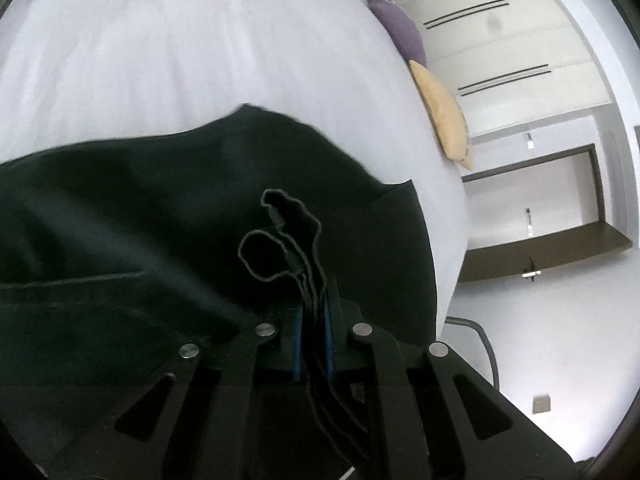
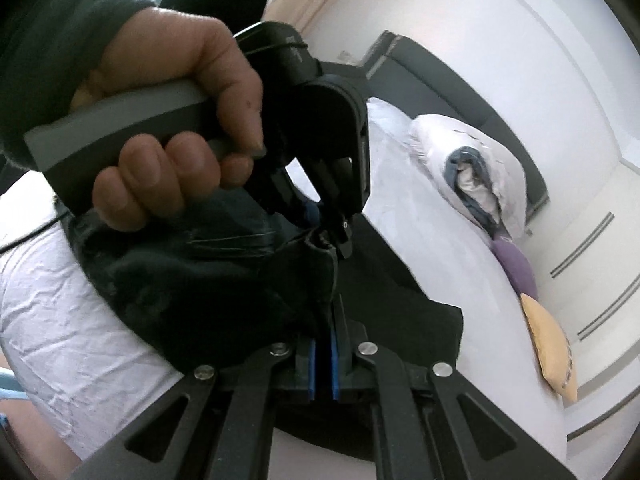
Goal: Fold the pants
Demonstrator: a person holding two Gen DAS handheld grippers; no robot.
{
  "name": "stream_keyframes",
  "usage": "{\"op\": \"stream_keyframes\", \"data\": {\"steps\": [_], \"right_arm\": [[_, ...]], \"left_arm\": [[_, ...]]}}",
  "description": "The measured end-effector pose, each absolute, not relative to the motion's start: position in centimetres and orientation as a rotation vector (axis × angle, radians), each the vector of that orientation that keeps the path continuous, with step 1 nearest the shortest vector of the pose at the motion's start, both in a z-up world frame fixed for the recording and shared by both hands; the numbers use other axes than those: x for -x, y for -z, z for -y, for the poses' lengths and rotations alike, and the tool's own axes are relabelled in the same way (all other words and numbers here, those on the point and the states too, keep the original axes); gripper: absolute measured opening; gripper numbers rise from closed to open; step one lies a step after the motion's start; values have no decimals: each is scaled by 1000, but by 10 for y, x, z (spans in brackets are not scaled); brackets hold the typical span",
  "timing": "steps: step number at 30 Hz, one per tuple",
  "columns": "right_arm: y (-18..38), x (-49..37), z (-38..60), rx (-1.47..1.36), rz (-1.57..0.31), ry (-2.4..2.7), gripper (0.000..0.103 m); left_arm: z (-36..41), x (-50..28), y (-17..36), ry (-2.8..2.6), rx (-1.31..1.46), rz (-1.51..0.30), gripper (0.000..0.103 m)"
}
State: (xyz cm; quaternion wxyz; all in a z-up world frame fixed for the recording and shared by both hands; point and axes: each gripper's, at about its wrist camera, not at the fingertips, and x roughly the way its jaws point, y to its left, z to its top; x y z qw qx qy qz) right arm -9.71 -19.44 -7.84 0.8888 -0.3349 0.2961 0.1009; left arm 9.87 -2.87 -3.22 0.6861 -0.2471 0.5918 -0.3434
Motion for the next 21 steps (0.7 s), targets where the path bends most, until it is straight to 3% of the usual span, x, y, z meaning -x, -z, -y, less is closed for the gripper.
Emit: {"op": "stream_keyframes", "data": {"steps": [16,18,21], "right_arm": [[118,91,183,714,-758,-281,10],[116,96,182,682,-760,-300,18],[106,99,191,605,-787,-357,42]], "left_arm": [[9,-95,50,719,467,-1327,9],[5,-93,42,698,448,-1314,12],[1,-90,26,604,369,-1273,12]]}}
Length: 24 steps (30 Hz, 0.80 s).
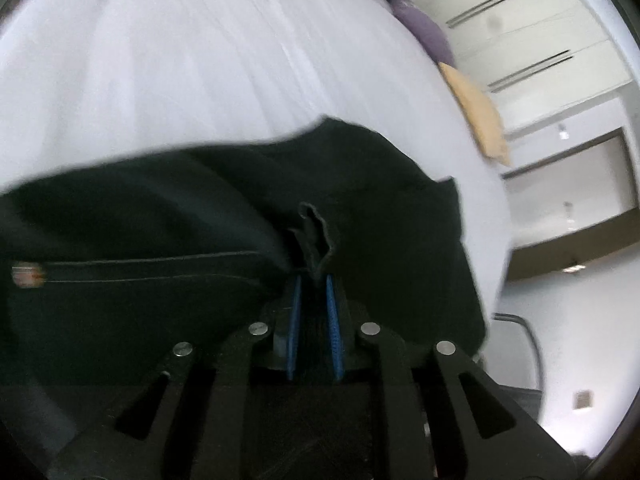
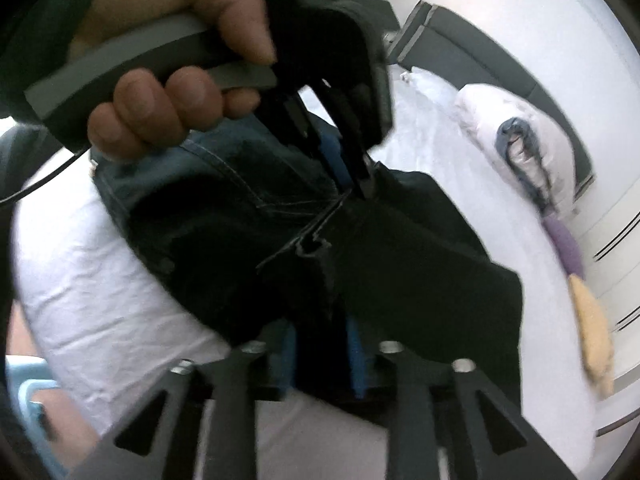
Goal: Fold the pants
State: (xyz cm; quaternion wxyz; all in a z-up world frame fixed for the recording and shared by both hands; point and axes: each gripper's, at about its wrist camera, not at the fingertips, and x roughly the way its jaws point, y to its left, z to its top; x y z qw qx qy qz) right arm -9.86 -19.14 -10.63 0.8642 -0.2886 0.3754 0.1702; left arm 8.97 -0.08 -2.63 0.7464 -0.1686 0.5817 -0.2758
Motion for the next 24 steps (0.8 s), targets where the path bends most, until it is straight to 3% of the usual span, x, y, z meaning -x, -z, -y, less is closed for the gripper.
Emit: {"op": "stream_keyframes", "data": {"steps": [1,3,9,14,19,21,24], "right_arm": [[100,99,198,569,-798,-377,54],[87,100,216,482,-821,-436,69],[50,52,341,-4,-902,-541,68],[60,-34,448,-456,-945,-616,66],[107,-96,473,-657,-1035,-671,65],[133,-107,477,-690,-1105,-641,58],[140,-91,481,-739,-1098,-671,56]], "left_arm": [[-2,-89,21,568,344,-1256,12],[-7,-87,8,519,323,-1204,12],[32,-65,-17,678,351,-1116,12],[76,-44,17,750,316,-1200,12],[72,-43,48,753,405,-1231,12],[73,-43,51,760,412,-1226,12],[82,-44,53,765,391,-1194,12]]}}
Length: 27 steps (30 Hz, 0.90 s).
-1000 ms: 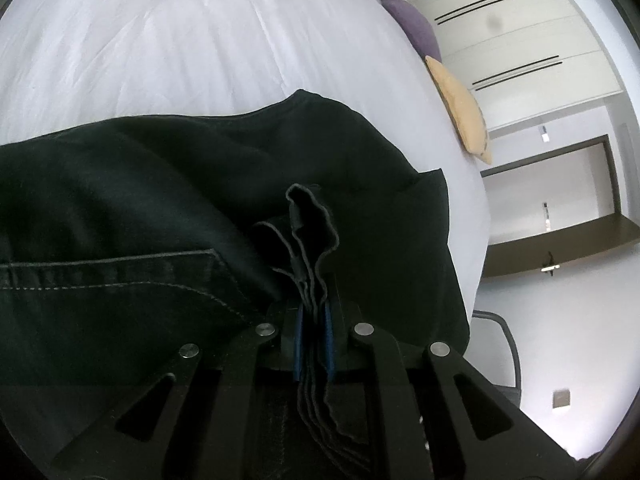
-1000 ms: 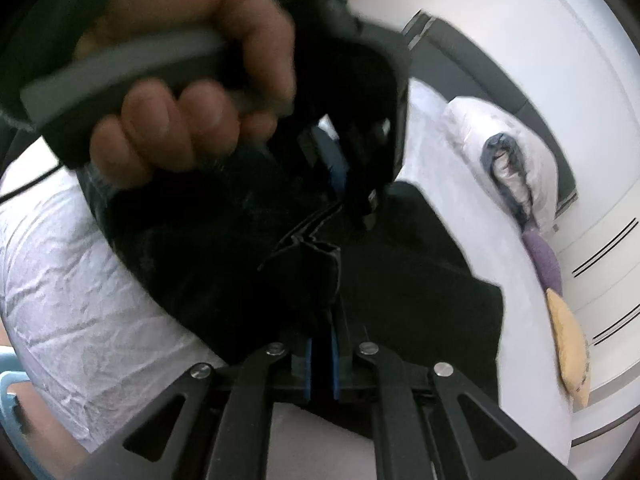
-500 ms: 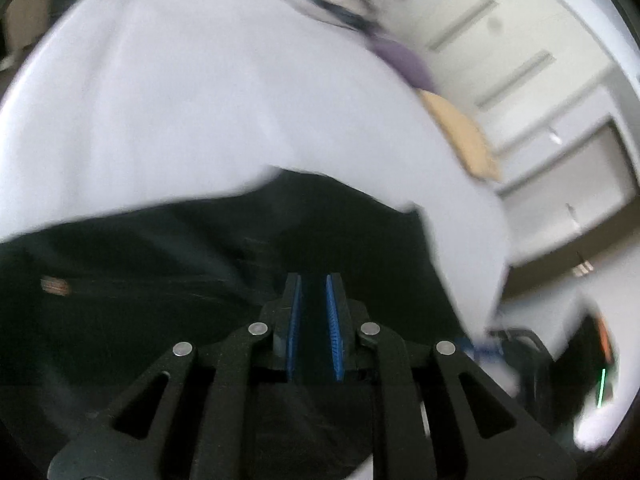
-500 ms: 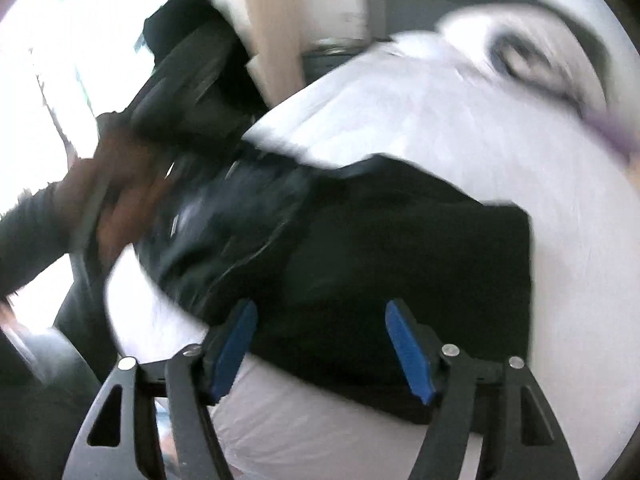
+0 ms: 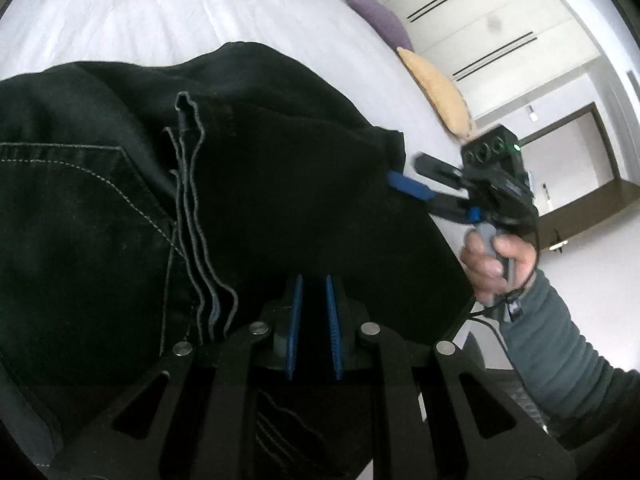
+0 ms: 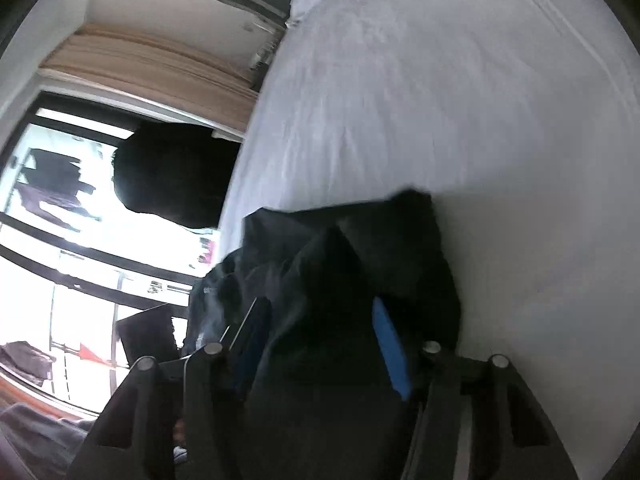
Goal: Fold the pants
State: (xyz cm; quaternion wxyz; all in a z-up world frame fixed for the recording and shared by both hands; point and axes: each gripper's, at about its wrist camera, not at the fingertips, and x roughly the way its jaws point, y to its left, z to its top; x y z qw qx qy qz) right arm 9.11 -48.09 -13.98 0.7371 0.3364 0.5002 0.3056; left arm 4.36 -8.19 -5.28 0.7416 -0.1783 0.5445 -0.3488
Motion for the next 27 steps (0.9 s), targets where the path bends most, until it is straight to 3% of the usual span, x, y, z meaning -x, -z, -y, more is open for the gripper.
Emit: {"op": "stream_keyframes", "data": {"steps": [8,14,15,16,17,18,19,27], "right_arm": [[127,7,473,-689,-1135,-770,59],[94,72,476,-804,-943,-746,64],[90,79,473,-825,-909,-747,65],[87,83,468,-853,-882,-751,65],[86,85,463,-868,-863,-753,65],[84,85,455,-879,-838,-757,65],[82,82,452,-883,-825,-759,65],[75,43,392,-943,-819,-797,65]], "left_arm": [[74,-43,55,752,414,-1150,12],[34,-5,13,640,394,-1022,15],[22,5,7,621,408,-1001,19],[6,17,2,590,440,-978,36],[-10,30,0,551,481,-958,78],[-27,42,-1,517,524,-931,96],[-44,55,-2,475,579,-883,103],[-150,91,25,207,913,-821,103]]}}
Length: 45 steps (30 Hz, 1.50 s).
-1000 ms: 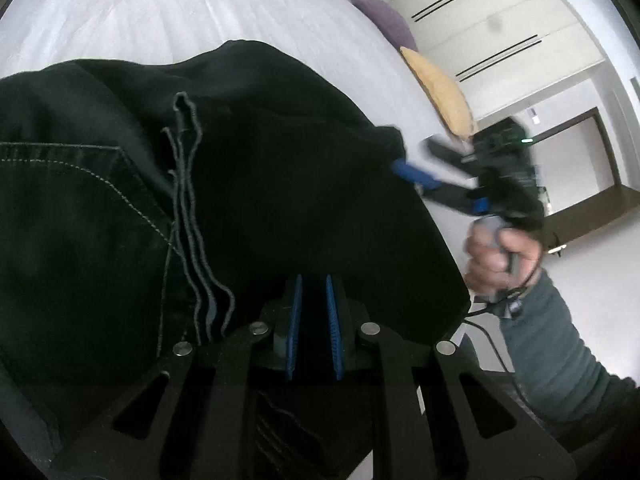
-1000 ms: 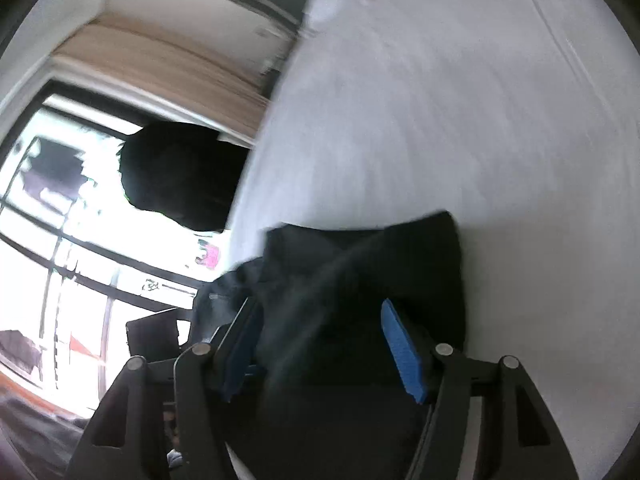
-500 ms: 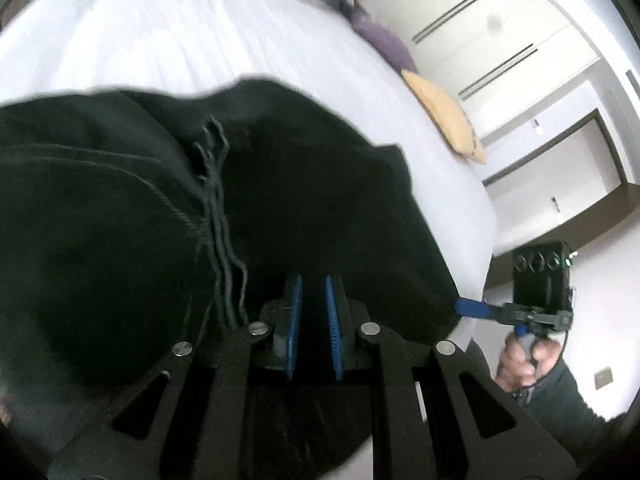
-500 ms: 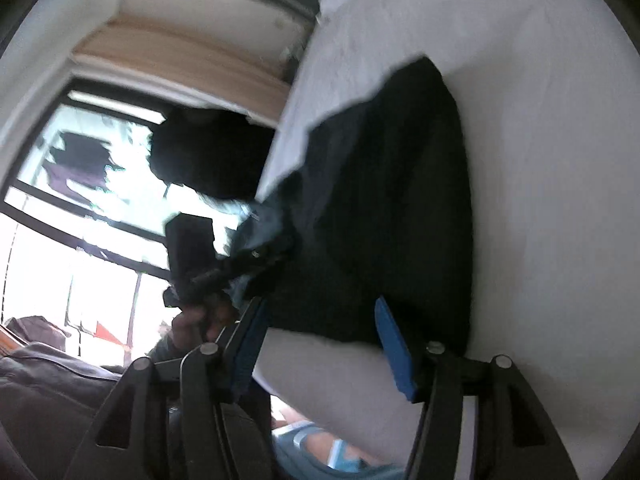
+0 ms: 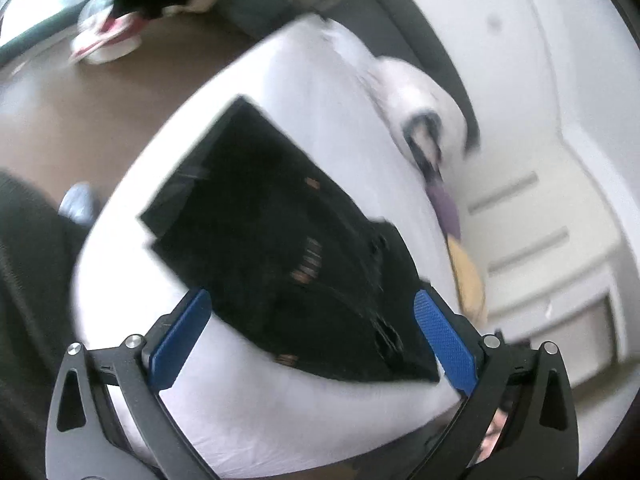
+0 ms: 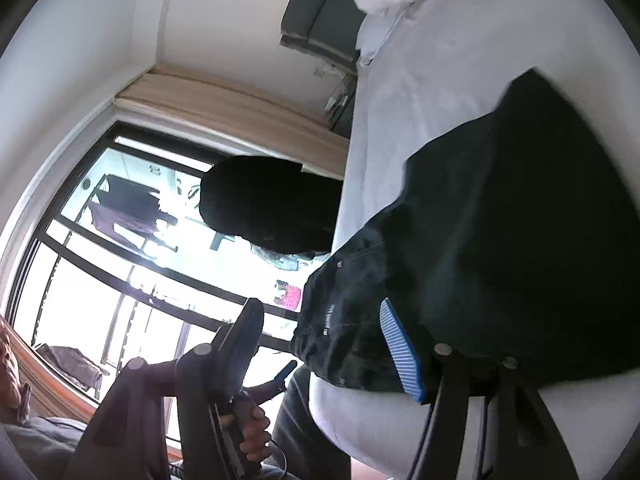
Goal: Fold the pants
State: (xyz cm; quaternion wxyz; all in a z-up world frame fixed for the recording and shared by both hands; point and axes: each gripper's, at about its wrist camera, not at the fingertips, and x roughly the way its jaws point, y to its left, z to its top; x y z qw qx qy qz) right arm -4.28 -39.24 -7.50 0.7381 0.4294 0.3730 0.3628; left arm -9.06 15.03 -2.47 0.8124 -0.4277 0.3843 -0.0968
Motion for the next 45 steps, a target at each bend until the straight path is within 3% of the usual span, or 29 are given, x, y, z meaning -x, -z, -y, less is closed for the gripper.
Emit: {"op": "stream_keyframes", "data": {"steps": [10,15,17,18,20,22,23,33,38,45], "right_arm": [[69,37,350,-888,-874,-833,65],[71,35,349,-892,-878,-817,65],[72,31,348,-888,-879,-813,65],[72,29,347,-886,-882,-811,65],[76,24,346,-883,-896,-802,65],[79,17,342,-870,-923,-789,65],[81,14,339,-861,-940,-782,65],[107,-42,310,-792,-1097,-708,65],[134,-69,308,-780,-1247,-652,60],[143,-62,313,-808,-1177,-663,60]], "left_arm": [[-197,70,79,183,1131,-792,102],[-204,49,95,188,1207,-770,90],[-206,44,99,171,1208,-776,73],[-207,40,101,166,1220,-778,69],[-212,41,108,152,1246,-785,44],[-216,39,120,132,1290,-801,27],[-218,38,123,136,1312,-800,24],[-223,34,110,140,1224,-810,15],[-214,29,67,170,1135,-777,14],[-162,-1,-8,304,906,-703,14]]}}
